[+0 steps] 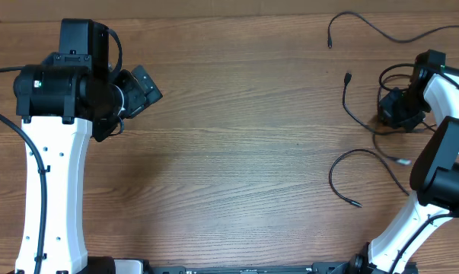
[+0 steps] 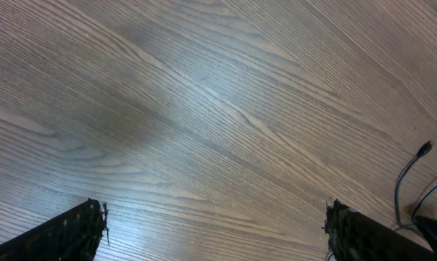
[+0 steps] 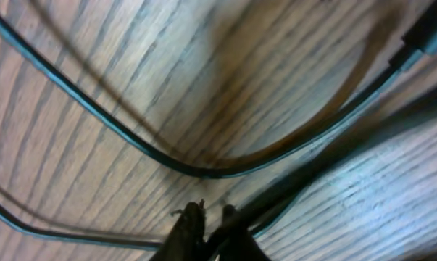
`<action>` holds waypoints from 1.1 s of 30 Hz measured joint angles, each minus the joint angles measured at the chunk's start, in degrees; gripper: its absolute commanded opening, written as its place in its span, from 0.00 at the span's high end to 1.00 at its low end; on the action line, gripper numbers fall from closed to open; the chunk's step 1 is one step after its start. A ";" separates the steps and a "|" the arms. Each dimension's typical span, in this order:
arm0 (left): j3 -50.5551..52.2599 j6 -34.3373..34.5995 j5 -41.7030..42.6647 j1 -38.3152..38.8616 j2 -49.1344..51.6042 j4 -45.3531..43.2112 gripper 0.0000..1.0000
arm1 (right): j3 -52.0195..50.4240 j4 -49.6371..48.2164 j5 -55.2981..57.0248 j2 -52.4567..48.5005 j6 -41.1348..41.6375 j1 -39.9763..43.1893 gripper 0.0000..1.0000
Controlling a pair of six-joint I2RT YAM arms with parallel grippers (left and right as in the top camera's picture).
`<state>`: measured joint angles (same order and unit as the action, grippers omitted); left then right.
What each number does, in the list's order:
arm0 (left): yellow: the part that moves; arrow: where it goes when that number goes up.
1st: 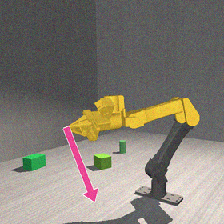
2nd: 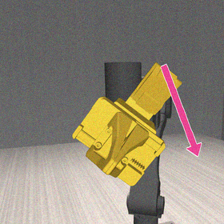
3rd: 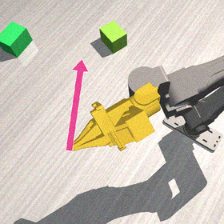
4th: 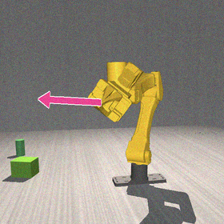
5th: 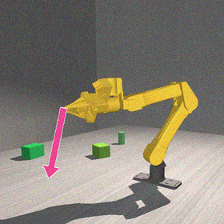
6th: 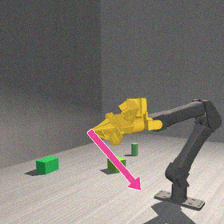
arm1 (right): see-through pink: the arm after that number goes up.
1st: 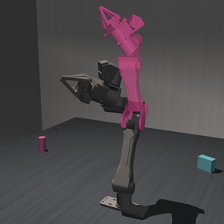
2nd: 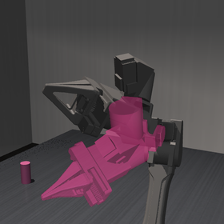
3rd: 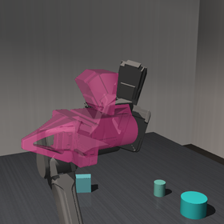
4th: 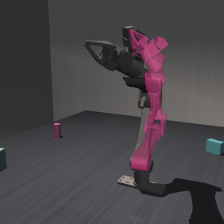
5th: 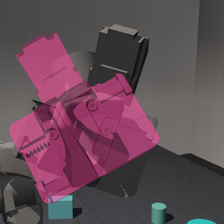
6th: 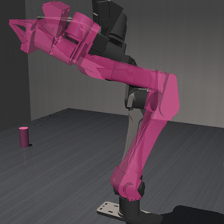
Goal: Untangle cables
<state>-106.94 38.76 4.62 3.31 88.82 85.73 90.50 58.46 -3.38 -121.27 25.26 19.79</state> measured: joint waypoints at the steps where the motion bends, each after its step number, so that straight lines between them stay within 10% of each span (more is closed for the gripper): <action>1: 0.00 0.00 0.00 0.00 0.00 0.00 0.00 | 0.00 0.09 0.00 0.00 0.13 0.00 0.96; 33: 0.00 0.00 0.00 0.00 0.00 0.00 0.01 | 8.94 34.56 3.30 8.63 -0.79 0.04 0.96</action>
<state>-106.94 38.76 4.62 3.31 88.82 85.73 99.44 93.01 -0.08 -112.64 24.47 19.84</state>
